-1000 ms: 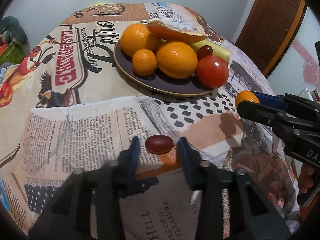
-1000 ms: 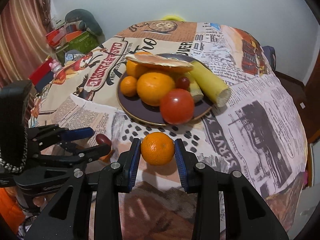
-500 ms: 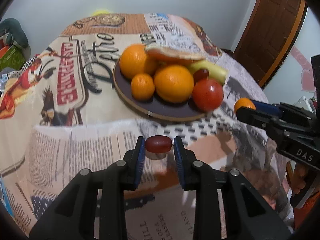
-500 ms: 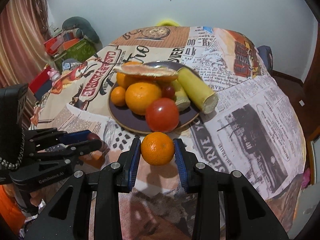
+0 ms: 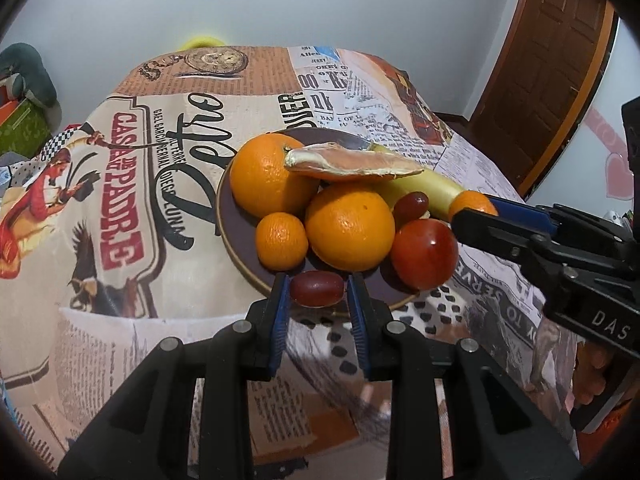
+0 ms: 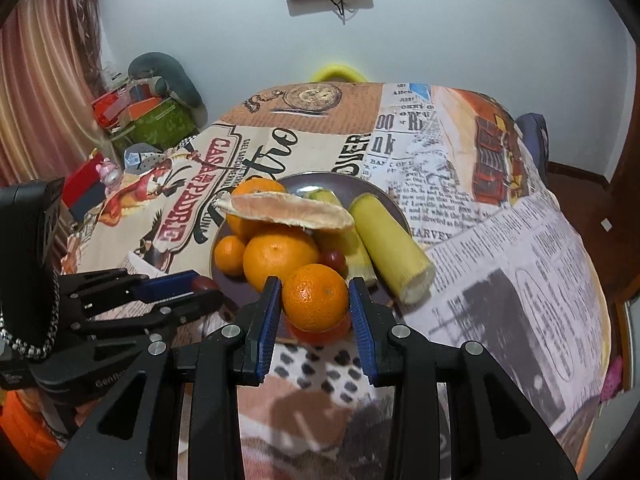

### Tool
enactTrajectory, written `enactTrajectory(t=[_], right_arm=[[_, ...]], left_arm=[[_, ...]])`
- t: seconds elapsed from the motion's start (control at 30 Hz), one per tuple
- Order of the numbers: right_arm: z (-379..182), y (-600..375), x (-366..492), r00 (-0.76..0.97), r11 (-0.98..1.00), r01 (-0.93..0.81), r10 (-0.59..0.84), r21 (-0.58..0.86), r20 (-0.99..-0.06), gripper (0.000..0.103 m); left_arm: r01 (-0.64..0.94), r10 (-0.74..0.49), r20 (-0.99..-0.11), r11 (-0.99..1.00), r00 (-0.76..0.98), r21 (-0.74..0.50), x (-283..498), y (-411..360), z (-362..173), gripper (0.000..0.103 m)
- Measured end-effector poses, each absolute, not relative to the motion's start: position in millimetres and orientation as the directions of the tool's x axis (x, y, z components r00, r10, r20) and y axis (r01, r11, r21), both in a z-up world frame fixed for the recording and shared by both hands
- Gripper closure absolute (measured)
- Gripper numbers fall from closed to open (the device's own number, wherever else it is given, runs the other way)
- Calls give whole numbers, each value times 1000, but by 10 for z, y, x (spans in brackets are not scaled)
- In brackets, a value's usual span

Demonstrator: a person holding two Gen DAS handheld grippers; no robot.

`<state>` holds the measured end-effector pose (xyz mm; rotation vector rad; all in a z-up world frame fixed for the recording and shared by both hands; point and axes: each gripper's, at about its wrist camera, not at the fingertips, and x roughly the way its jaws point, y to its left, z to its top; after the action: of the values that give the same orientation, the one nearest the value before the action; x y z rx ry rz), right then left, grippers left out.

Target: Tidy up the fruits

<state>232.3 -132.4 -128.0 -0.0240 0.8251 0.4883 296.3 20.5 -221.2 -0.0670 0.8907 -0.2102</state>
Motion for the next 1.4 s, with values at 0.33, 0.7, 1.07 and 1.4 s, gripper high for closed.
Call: enactTrajectory(t=[0.33, 0.7, 1.07, 1.4], right_arm=[[-1367, -1157, 2522, 579, 884, -446, 405, 141, -708, 71], [-1429, -1118, 2559, 581, 885, -446, 402, 136, -708, 69], [-1331, -1247, 2493, 586, 892, -423, 402, 157, -704, 60], [-786, -1387, 2093, 665, 897, -423, 404, 129, -628, 60]], left_arm=[[152, -212, -764, 977, 609, -150, 3114, 217, -2298, 74], [166, -204, -763, 978, 614, -128, 3112, 181, -2310, 67], [137, -169, -760, 985, 628, -107, 2994, 234, -2213, 59], [96, -135, -631, 991, 764, -96, 2478, 336, -1409, 59]])
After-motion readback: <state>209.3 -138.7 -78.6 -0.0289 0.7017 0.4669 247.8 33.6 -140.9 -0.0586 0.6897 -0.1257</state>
